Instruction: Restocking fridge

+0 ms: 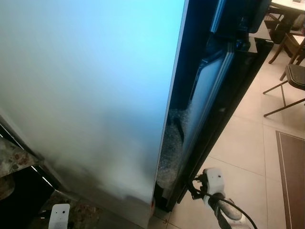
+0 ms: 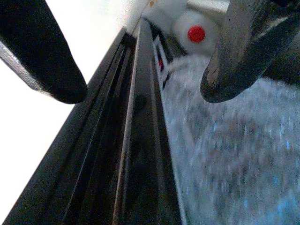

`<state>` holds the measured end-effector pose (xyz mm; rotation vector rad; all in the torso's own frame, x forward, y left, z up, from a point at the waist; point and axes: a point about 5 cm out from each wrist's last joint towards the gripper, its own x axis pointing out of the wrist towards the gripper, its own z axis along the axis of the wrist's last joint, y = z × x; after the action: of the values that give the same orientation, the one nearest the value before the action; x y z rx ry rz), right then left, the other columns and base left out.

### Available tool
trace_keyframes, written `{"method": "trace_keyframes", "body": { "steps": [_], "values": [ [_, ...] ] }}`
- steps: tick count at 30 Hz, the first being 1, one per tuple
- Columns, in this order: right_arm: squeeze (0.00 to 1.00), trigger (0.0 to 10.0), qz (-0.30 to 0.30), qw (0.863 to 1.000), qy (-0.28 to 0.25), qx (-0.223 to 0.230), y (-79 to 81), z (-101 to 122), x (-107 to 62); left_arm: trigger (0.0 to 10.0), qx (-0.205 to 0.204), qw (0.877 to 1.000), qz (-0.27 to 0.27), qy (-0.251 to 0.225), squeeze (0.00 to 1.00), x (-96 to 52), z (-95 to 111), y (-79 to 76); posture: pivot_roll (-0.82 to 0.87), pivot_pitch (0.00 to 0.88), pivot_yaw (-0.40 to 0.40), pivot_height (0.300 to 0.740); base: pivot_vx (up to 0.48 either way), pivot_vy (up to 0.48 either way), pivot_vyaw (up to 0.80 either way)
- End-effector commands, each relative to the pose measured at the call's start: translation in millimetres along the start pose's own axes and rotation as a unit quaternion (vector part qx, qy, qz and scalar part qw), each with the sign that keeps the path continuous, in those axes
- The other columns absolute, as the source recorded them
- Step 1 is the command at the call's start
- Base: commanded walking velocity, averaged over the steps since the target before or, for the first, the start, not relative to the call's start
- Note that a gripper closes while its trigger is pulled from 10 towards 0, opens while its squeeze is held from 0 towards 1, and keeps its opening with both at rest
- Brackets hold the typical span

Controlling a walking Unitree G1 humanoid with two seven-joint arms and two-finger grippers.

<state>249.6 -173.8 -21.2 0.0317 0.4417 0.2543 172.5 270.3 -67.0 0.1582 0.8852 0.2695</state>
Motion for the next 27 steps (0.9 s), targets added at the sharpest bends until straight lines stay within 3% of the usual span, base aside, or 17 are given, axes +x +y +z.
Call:
{"method": "trace_keyframes", "body": {
  "steps": [1, 9, 27],
  "values": [
    [0.0, 10.0, -0.003, 1.0, -0.017, 0.001, -1.9, 7.5, 1.6, 10.0, 0.001, 1.0, 0.001, 0.009, 0.0, -0.7, -4.1, 0.4, 0.01, 0.0, -0.03, 0.74, 0.0, 0.0, 0.0],
    [0.0, 10.0, -0.021, 0.999, -0.034, -0.015, -3.3, 13.0, 2.2, 10.0, 0.0, 1.0, 0.001, 0.009, 0.0, -0.9, -4.6, 0.0, 0.01, 0.0, -0.032, 0.74, 0.0, 0.0, 0.0],
    [0.0, 10.0, -0.038, 0.994, -0.105, 0.0, -4.1, 36.6, 7.1, 10.0, 0.002, 1.0, 0.003, 0.006, 0.0, -0.5, -3.0, 0.3, 0.01, 0.0, -0.028, 0.74, 0.0, 0.0, 0.0]
  ]
}}
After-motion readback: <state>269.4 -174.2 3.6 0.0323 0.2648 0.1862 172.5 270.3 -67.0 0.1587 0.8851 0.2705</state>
